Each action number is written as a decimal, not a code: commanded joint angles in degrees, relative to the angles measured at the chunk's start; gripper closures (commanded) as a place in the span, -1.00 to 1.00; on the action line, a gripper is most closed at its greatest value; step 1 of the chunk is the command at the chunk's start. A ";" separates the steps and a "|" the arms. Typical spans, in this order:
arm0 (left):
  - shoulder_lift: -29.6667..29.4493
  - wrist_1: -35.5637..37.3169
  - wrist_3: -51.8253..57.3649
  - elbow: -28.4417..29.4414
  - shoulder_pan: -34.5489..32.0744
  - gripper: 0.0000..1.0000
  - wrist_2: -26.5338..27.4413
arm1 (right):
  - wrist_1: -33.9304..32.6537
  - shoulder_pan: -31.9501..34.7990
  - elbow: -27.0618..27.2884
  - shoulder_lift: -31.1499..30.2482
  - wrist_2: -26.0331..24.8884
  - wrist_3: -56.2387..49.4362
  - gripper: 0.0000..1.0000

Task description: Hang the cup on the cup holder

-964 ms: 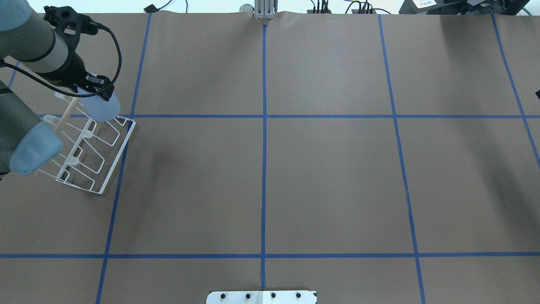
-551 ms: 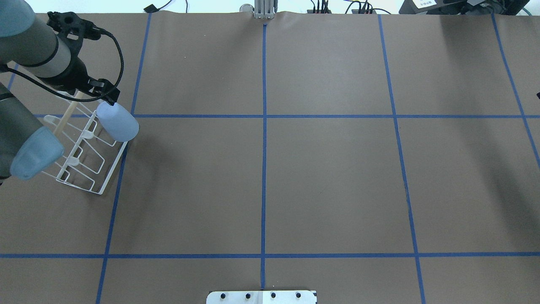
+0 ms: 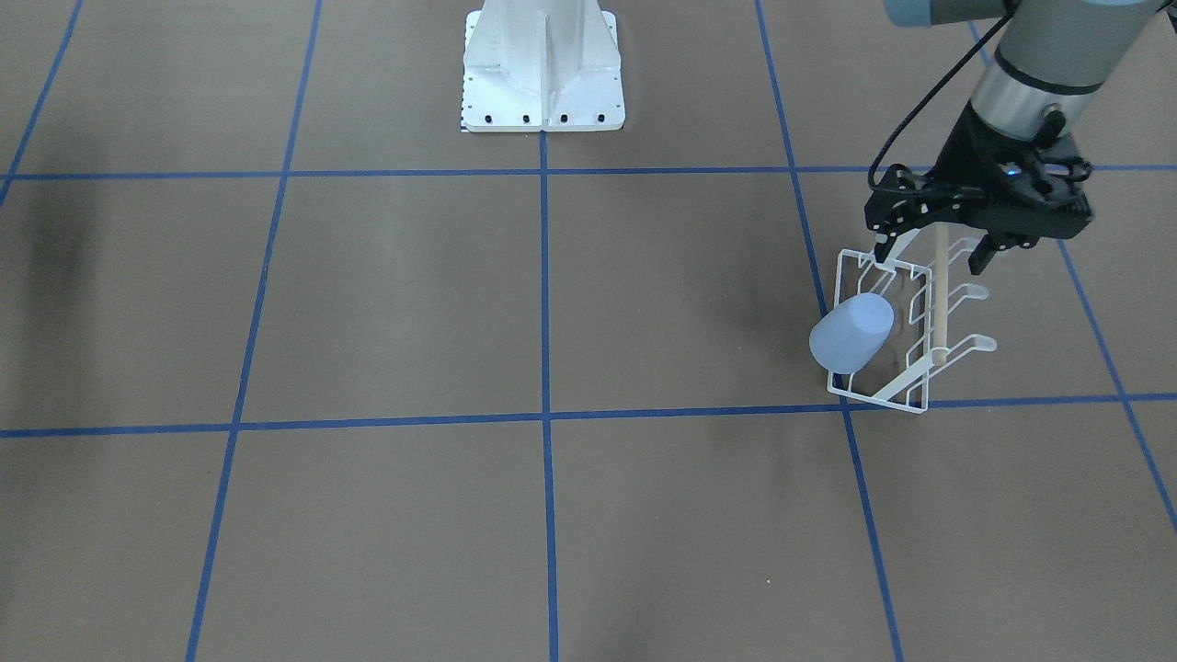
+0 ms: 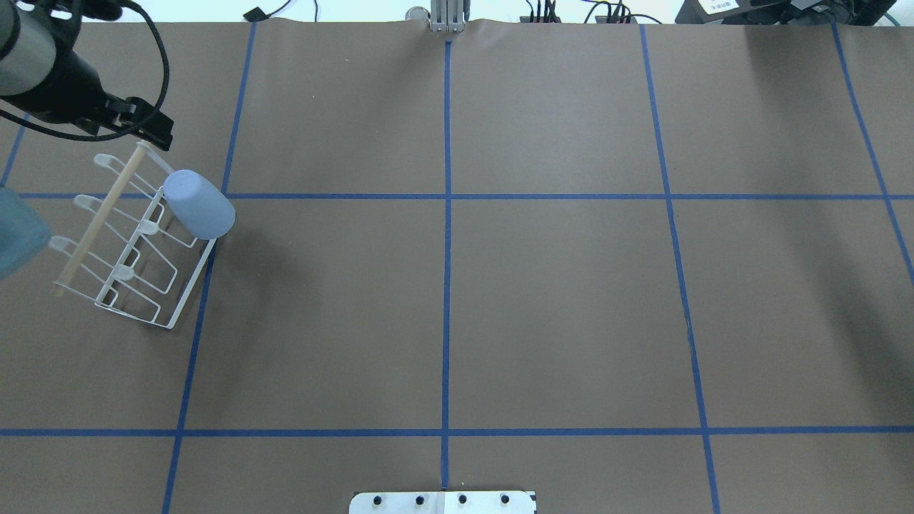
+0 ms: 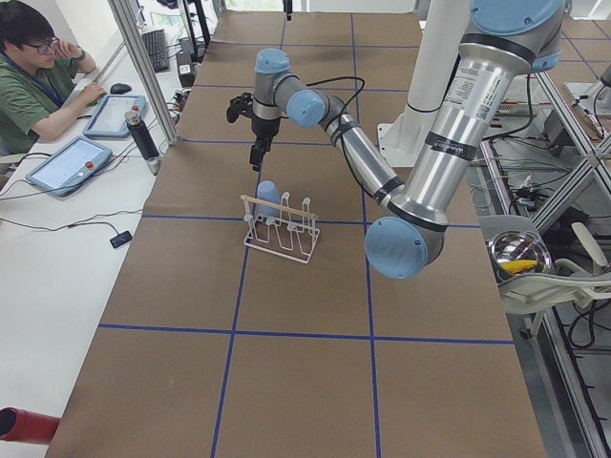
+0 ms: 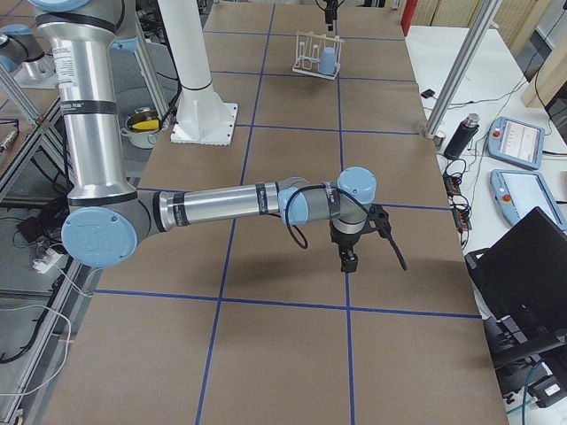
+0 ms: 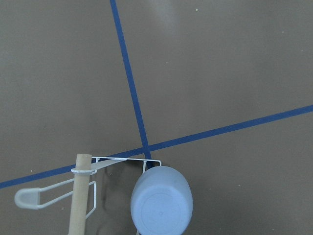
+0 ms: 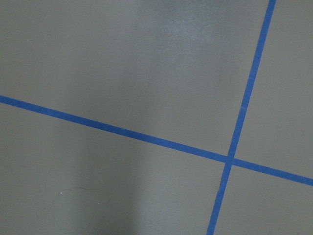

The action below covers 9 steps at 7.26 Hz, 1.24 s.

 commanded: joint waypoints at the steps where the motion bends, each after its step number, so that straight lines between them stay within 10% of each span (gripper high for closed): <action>1: 8.69 -0.11 4.47 -1.33 -10.22 -0.98 -4.10 | -0.09 1.36 0.27 -1.62 0.04 0.02 -1.00; 5: 14.98 0.14 30.94 14.44 -28.44 -0.98 -17.45 | -0.70 5.49 -0.08 -4.16 1.96 0.02 -1.00; 9: 19.29 -4.74 36.14 25.45 -30.23 -0.98 -16.96 | -0.88 7.70 0.53 -7.25 3.82 0.02 -1.00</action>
